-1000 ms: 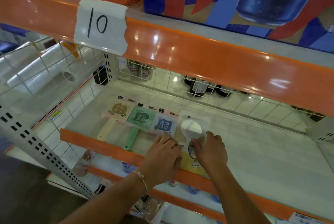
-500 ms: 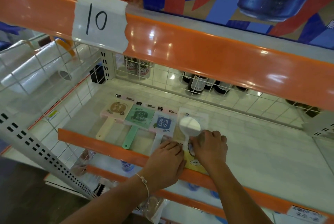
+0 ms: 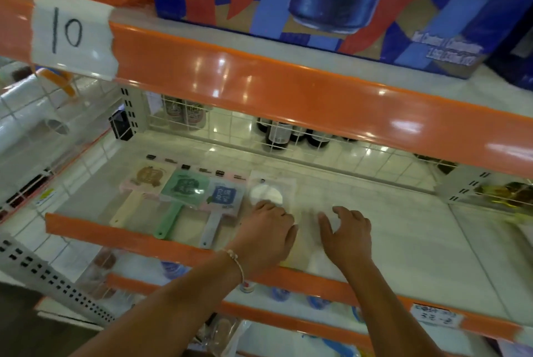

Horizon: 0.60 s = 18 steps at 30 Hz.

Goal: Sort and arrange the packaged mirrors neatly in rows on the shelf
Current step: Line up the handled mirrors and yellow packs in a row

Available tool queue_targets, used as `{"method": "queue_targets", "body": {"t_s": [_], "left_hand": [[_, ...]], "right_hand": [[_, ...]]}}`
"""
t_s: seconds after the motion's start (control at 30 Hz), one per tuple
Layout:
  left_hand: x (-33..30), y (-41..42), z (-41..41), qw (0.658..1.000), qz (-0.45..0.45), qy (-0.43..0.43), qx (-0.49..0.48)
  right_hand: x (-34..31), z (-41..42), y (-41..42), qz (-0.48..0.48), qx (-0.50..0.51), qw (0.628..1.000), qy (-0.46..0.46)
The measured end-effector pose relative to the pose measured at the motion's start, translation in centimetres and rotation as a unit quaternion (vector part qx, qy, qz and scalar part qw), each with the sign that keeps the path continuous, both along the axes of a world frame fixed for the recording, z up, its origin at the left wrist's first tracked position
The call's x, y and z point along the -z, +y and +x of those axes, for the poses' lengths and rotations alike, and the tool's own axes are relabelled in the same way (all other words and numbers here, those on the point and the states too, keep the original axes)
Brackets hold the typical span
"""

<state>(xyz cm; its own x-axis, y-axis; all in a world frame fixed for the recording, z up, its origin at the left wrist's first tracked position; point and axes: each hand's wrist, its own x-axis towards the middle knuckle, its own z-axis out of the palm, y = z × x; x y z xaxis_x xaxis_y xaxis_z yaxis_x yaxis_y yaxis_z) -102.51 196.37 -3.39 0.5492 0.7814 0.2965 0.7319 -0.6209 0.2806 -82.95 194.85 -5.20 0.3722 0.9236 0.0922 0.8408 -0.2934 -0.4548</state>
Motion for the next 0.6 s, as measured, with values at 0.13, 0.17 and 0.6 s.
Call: {"method": "queue_targets", "body": {"t_s": [0.13,0.17,0.6], "left_hand": [[-1.8,0.7,6.7,1.0,-0.012,0.011,0.024],[-2.1,0.7,8.7,0.999,-0.021,0.019,0.031],[-4.1,-3.0,34.0,0.979,-0.141,0.017,0.145]], "right_hand": [[-1.1,6.7,-2.3,0.019,0.058,0.998,-0.012],[-1.3,8.4,-3.0,0.025,0.07,0.997,-0.016],[-2.9,30.2,-10.8,0.026,0.187,0.982,-0.022]]}}
